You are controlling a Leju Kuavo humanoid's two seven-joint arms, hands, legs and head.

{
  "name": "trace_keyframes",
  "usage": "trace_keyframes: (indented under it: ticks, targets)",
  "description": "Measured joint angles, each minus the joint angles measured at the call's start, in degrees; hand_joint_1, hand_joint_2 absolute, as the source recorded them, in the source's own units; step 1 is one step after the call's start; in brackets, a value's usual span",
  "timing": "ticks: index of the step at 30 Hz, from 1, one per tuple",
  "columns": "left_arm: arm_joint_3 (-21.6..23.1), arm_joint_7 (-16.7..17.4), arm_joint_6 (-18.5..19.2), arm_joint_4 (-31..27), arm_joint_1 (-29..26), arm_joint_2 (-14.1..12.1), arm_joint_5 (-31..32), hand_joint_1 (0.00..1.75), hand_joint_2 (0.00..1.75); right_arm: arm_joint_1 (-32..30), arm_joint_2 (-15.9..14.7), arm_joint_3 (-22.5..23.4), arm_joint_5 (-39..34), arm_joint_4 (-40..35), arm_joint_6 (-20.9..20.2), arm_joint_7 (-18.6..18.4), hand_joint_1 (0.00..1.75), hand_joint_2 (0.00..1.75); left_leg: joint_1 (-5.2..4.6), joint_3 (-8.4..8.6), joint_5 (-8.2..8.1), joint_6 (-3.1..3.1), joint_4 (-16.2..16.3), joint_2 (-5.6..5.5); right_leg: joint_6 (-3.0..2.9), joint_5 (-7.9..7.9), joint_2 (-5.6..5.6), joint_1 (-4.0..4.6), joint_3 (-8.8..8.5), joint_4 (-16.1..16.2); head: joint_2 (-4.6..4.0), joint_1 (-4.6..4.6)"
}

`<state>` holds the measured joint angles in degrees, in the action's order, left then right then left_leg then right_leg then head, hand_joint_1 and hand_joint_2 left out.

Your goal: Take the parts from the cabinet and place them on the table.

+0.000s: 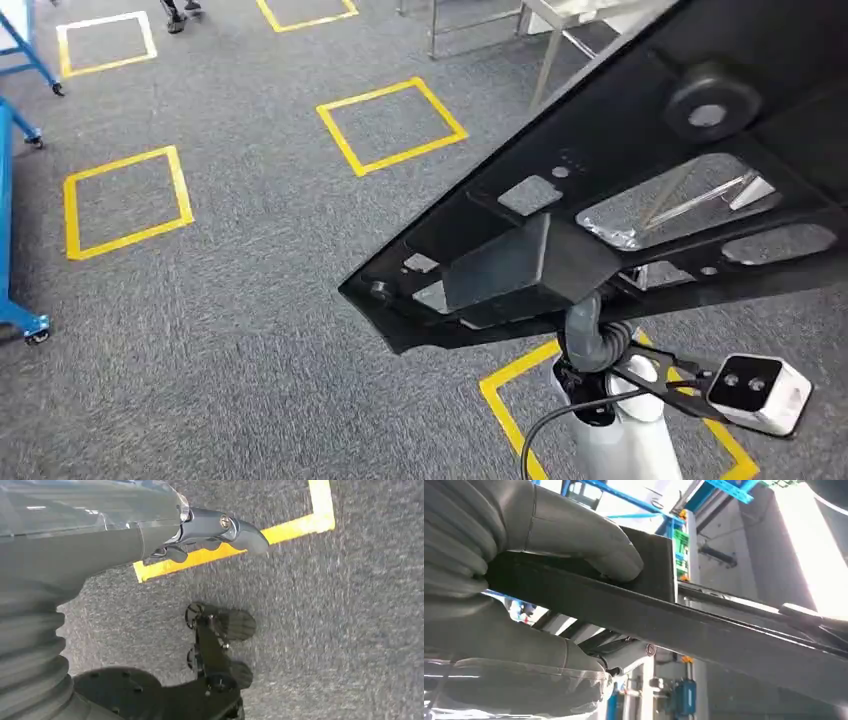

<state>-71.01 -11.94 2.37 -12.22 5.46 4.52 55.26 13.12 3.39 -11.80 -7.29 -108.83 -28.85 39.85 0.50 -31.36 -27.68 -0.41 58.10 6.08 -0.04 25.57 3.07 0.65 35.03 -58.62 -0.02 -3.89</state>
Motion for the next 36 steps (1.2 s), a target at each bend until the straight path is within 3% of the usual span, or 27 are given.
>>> trace_keyframes:
  ticks: [2, 4, 5, 7, 8, 9, 11, 12, 13, 16, 17, 18, 19, 20, 22, 23, 24, 25, 26, 27, 28, 29, 32, 33, 34, 35, 36]
  targets:
    - [-0.20, 0.46, -0.97, 0.00, 0.20, 0.15, -0.59, 0.00, 1.75, 0.04, -0.22, 0.04, -0.66, 0.24, -0.43, 0.00, 1.75, 1.75, -0.17, 0.67, -0.23, -0.68, -0.37, 1.03, -0.76, -0.36, -1.37, -0.30, -0.40, 0.86, 0.00, 0.00]
    - [-0.75, 0.64, -1.43, 0.00, 0.18, 0.22, -1.10, 0.00, 1.75, 0.42, -0.24, 0.06, -1.10, 0.42, -0.83, 0.00, 1.75, 1.75, 0.29, -0.74, -2.54, -1.00, 3.11, -3.89, -1.46, -0.73, -2.37, -0.78, -0.93, 1.43, 0.00, 0.00]
    - [-1.05, 0.84, -1.60, 0.00, 0.00, 0.22, -1.09, 0.00, 1.75, 0.57, -0.24, 0.04, -1.12, 0.57, -0.92, 0.02, 1.75, 1.75, 0.31, -2.93, -4.94, -1.12, 7.70, -5.03, -1.61, -0.66, -3.10, -0.83, -0.92, 1.44, 0.00, 0.00]
    - [-1.18, 1.29, -2.23, 0.00, -0.41, 0.02, -1.14, 0.00, 1.75, 0.47, -0.29, 0.15, -1.16, 0.90, -1.00, 0.00, 1.75, 1.75, 0.30, -7.41, -8.21, -1.45, 16.43, -5.58, -1.75, -0.61, -4.55, -0.75, -0.92, 1.40, 0.00, -0.02]
    - [-1.38, 1.30, -2.41, 0.00, -0.52, -0.02, -1.40, 0.00, 1.75, 0.38, -0.31, 0.31, -1.19, 1.07, -1.18, 0.00, 1.75, 1.75, 0.31, -8.55, -8.01, -1.55, 18.13, -5.59, -1.74, -0.61, -5.41, -0.76, -0.95, 1.33, 0.00, -0.02]
    - [-1.66, 1.21, -2.52, 0.00, -0.50, -0.15, -1.88, 0.00, 1.75, 0.25, -0.31, 0.57, -1.19, 1.23, -1.49, 0.00, 1.75, 1.75, 0.34, -8.14, -6.14, -1.55, 16.48, -5.62, -1.67, -0.57, -6.37, -0.81, -1.01, 1.23, 0.00, 0.00]
    - [-2.27, 0.95, -2.61, 0.00, -0.36, -0.61, -2.38, 0.00, 1.75, -0.04, -0.29, 1.11, -1.16, 1.25, -2.03, 0.00, 1.75, 1.75, 0.57, -4.27, -0.72, -1.49, 7.62, -6.23, -1.34, -0.34, -7.90, -0.93, -1.18, 0.84, 0.00, -0.02]
    - [-2.54, 0.90, -2.74, 0.00, -0.37, -0.85, -2.51, 0.00, 1.75, -0.05, -0.24, 1.27, -1.16, 1.25, -2.03, 0.00, 1.75, 1.75, 0.91, -1.82, 1.75, -1.47, 2.01, -8.53, -1.05, -0.11, -8.69, -1.01, -1.14, 0.41, 0.00, 0.00]
    - [-2.67, 0.88, -2.78, 0.00, -0.35, -1.03, -2.56, 0.00, 1.75, -0.06, -0.22, 1.42, -1.16, 1.27, -2.05, 0.02, 1.75, 1.75, 0.98, -1.20, 0.42, -1.31, 0.72, -11.25, -0.67, 0.08, -9.29, -0.73, -0.75, 0.04, 0.00, 0.00]
    - [-2.97, 0.68, -3.02, -0.02, -0.16, -1.46, -2.69, 0.00, 1.75, -0.60, -0.18, 1.75, -0.64, 1.20, -2.01, 0.00, 1.75, 1.75, 0.44, -0.98, 0.71, -0.35, 0.47, -9.72, 0.52, -0.42, -11.16, -1.43, -0.17, 0.26, 0.00, 0.00]
    - [-3.02, 0.42, -3.02, -0.02, -0.05, -1.49, -2.86, 0.00, 1.75, -0.84, -0.18, 1.94, -0.21, 1.03, -2.01, 0.00, 1.75, 1.75, 0.77, -0.79, 1.00, 0.11, -0.07, -9.10, 0.94, -0.50, -11.77, -1.19, -0.04, 0.38, 0.00, -0.02]
    - [-3.08, 0.25, -3.02, -0.04, 0.07, -1.60, -2.95, 0.00, 1.75, -1.27, -0.18, 2.08, 0.08, 0.83, -1.99, 0.00, 1.75, 1.75, 1.02, -0.54, 1.32, 0.58, -0.53, -8.17, 0.92, -0.05, -9.99, -1.31, -0.04, -0.22, 0.00, 0.00]
    - [-3.28, 0.09, -3.11, -0.04, -0.02, -1.86, -2.95, 0.00, 1.75, -1.33, -0.18, 2.27, 0.12, 0.55, -2.01, 0.02, 1.75, 1.75, 0.95, -0.38, 1.32, 0.99, -0.77, -7.61, 1.19, 1.48, -6.60, -0.96, 1.01, -2.33, 0.00, 0.02]
    - [-3.48, 0.09, -3.17, -0.04, -0.22, -1.97, -2.97, 0.00, 1.75, -1.31, -0.18, 2.32, 0.15, 0.50, -2.01, 0.02, 1.75, 1.75, 0.79, -0.37, 1.30, 1.12, -0.80, -6.75, 1.41, 3.73, -4.85, -1.01, 3.12, -6.46, 0.00, 0.00]
    - [-3.85, 0.09, -3.57, -0.06, -0.48, -2.55, -3.15, 0.00, 1.75, -2.17, -0.18, 2.60, 0.13, 0.42, -2.03, 0.02, 1.75, 1.75, 0.64, -0.37, 1.10, 1.29, -0.79, -5.11, 1.77, 7.25, -3.69, -1.25, 7.82, -15.53, 0.00, 0.02]
    - [-3.96, -0.02, -3.76, -0.09, -0.48, -2.95, -3.28, 0.00, 1.75, -2.70, -0.20, 2.84, 0.15, 0.42, -2.05, 0.02, 1.75, 1.75, 0.64, -0.36, 1.00, 1.27, -0.76, -4.30, 1.87, 7.40, -3.63, -1.40, 9.11, -17.81, 0.00, 0.02]
    - [-4.07, -0.24, -3.92, -0.09, -0.45, -3.26, -3.61, 0.00, 1.75, -3.11, -0.18, 2.97, 0.34, 0.42, -2.10, 0.02, 1.75, 1.75, 0.64, -0.23, 0.87, 1.17, -0.76, -3.56, 1.94, 6.24, -3.46, -1.48, 8.79, -16.96, 0.00, 0.00]
    - [-4.24, -0.56, -3.94, -0.09, -0.37, -3.58, -3.85, 0.00, 1.75, -3.33, -0.18, 3.04, 0.56, 0.37, -2.16, 0.02, 1.75, 1.75, 0.64, -0.05, 0.71, 1.04, -0.76, -2.90, 1.91, 4.17, -3.15, -1.50, 7.19, -13.70, 0.00, 0.00]
    - [-4.39, -0.78, -3.94, -0.11, -0.26, -3.87, -4.18, 0.00, 1.75, -3.44, -0.18, 3.19, 0.85, 0.09, -2.19, 0.02, 1.75, 1.75, 0.64, 0.22, 0.51, 0.88, -0.76, -2.22, 1.77, 1.57, -2.48, -1.49, 4.39, -8.35, 0.00, 0.02]
    - [-4.48, -0.89, -3.96, -0.13, -0.18, -4.07, -4.26, 0.00, 1.75, -3.45, -0.18, 3.30, 0.93, -0.15, -2.21, 0.02, 1.75, 1.75, 0.62, 0.56, 0.28, 0.65, -0.76, -1.66, 1.49, -0.50, -1.03, -1.35, 1.44, -3.03, 0.00, 0.00]
    - [-4.63, -0.95, -3.98, -0.20, -0.18, -4.39, -4.29, 0.00, 1.75, -3.36, -0.18, 3.39, 0.93, -0.37, -2.21, 0.04, 1.75, 1.75, 0.34, 0.85, 0.01, 0.27, -0.74, -1.17, 1.06, -0.20, 2.02, -0.81, -0.20, 0.37, 0.00, 0.02]
    - [-4.88, -1.06, -3.98, -0.20, -0.16, -4.55, -4.33, 0.00, 1.75, -3.40, -0.11, 3.41, 1.00, -0.43, -2.16, 0.02, 1.75, 1.75, 0.05, 1.00, -0.29, -0.16, -0.63, -0.61, 0.49, -0.49, 0.99, -0.48, -0.17, 0.40, 0.00, 0.00]
    - [-5.33, -1.63, -4.12, -0.26, 0.11, -5.05, -4.92, 0.00, 1.75, -3.84, -0.09, 3.74, 1.09, -1.07, -1.81, 0.02, 1.75, 1.75, 0.07, 1.57, -0.62, -1.05, -0.91, 1.21, -0.34, -0.32, -1.02, -0.23, 0.12, 0.32, 0.00, 0.00]
    - [-5.36, -1.70, -4.11, -0.28, 0.25, -5.22, -5.07, 0.00, 1.75, -4.06, -0.07, 3.78, 1.15, -1.59, -1.77, 0.02, 1.75, 1.75, 0.33, 1.68, -1.11, -1.46, -0.98, 1.20, -0.93, -0.68, -1.78, -0.94, -0.46, 0.98, 0.00, 0.00]
    - [-5.40, -1.81, -4.03, -0.28, 0.37, -5.31, -5.14, 0.00, 1.75, -4.11, -0.02, 3.82, 1.24, -1.90, -1.73, 0.07, 1.75, 1.75, 0.51, 1.38, -2.41, -1.61, 0.87, -1.31, -1.17, -0.75, -2.22, -0.95, -0.69, 1.21, 0.00, -0.04]
    - [-5.53, -1.92, -3.90, -0.28, 0.33, -5.40, -5.34, 0.00, 1.75, -4.11, 0.08, 3.80, 1.33, -2.03, -1.64, 0.07, 1.75, 1.75, 0.52, -0.25, -4.53, -1.63, 4.65, -3.26, -1.42, -0.72, -2.68, -0.97, -0.73, 1.23, 0.00, -0.04]
    - [-5.73, -1.94, -3.90, -0.33, 0.10, -5.71, -5.44, 0.00, 1.75, -4.29, 0.28, 3.78, 1.44, -2.05, -1.57, 0.04, 1.75, 1.75, 0.53, -2.58, -6.73, -1.71, 9.43, -4.47, -1.55, -0.72, -3.45, -0.96, -0.75, 1.22, 0.00, -0.02]
